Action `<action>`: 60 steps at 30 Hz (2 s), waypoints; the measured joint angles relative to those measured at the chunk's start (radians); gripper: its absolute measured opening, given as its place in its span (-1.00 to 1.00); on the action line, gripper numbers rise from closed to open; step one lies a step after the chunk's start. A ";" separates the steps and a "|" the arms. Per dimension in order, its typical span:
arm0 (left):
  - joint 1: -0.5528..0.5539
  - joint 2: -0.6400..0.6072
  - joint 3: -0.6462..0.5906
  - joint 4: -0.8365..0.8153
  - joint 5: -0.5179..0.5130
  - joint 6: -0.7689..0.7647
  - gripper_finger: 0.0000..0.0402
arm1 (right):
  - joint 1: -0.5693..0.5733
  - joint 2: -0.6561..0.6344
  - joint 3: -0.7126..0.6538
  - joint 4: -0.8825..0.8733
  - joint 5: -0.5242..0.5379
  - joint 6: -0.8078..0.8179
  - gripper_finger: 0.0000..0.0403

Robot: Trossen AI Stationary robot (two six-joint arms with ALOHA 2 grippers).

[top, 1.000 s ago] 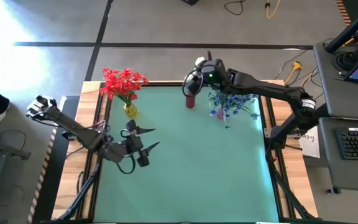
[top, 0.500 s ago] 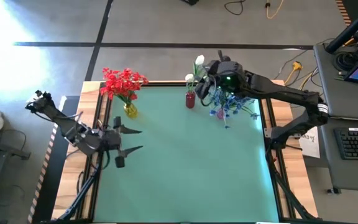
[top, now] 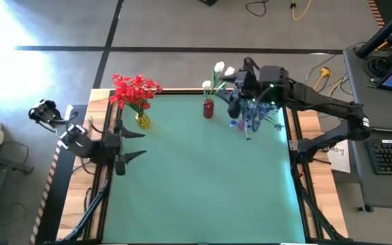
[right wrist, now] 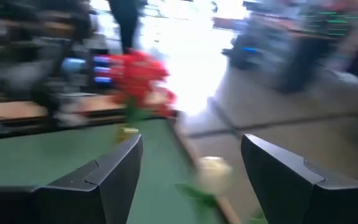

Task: Sort flowers into vase by color
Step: Return to Home Position

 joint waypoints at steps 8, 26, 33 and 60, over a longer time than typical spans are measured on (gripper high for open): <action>0.000 -0.261 -0.070 -0.022 0.019 0.116 0.24 | 0.061 -0.153 -0.124 0.013 -0.110 -0.006 0.29; 0.002 -0.603 -0.291 0.092 0.217 0.199 0.24 | 0.201 -0.741 -0.642 0.193 -0.179 0.088 0.27; 0.003 -0.615 -0.343 0.043 0.447 0.144 0.24 | 0.201 -0.983 -0.805 0.213 -0.204 0.163 0.29; 0.007 -0.616 -0.629 0.298 0.550 0.070 0.24 | 0.201 -1.241 -1.319 0.506 -0.288 0.165 0.24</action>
